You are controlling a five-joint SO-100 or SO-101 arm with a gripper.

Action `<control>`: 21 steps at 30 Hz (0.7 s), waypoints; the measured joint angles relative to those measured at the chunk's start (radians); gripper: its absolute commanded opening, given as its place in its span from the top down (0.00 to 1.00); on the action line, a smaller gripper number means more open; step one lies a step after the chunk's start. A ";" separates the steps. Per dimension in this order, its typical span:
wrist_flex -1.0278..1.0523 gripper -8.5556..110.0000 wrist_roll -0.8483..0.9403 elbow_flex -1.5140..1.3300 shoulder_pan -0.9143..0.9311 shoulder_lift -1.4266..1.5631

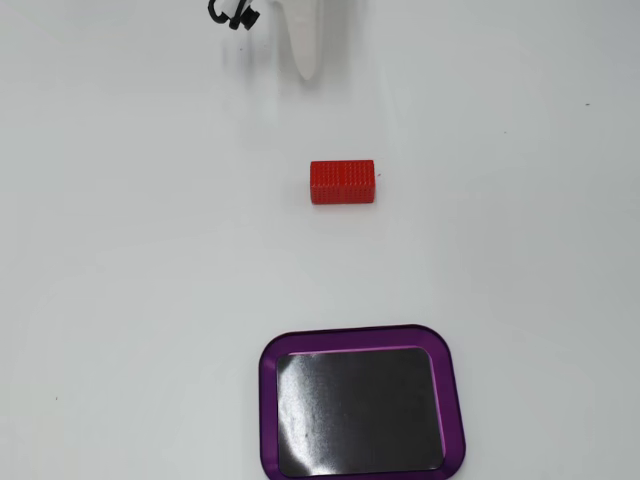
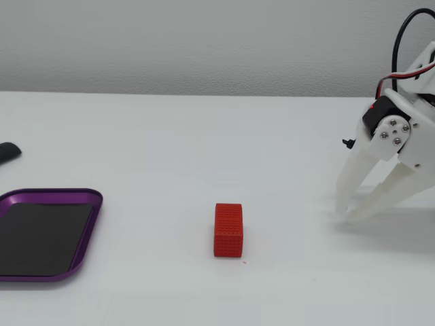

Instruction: Pick up the cube and place it in the box.

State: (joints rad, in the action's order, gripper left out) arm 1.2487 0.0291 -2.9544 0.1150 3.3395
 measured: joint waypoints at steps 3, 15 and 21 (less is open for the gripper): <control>0.000 0.93 -0.015 0.035 0.000 0.000; -0.123 0.93 -0.034 0.396 0.003 -0.505; -0.123 0.92 -0.032 0.713 -0.005 -0.962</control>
State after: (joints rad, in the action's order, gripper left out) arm 1.1259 -0.0031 -2.2411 0.1104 2.3777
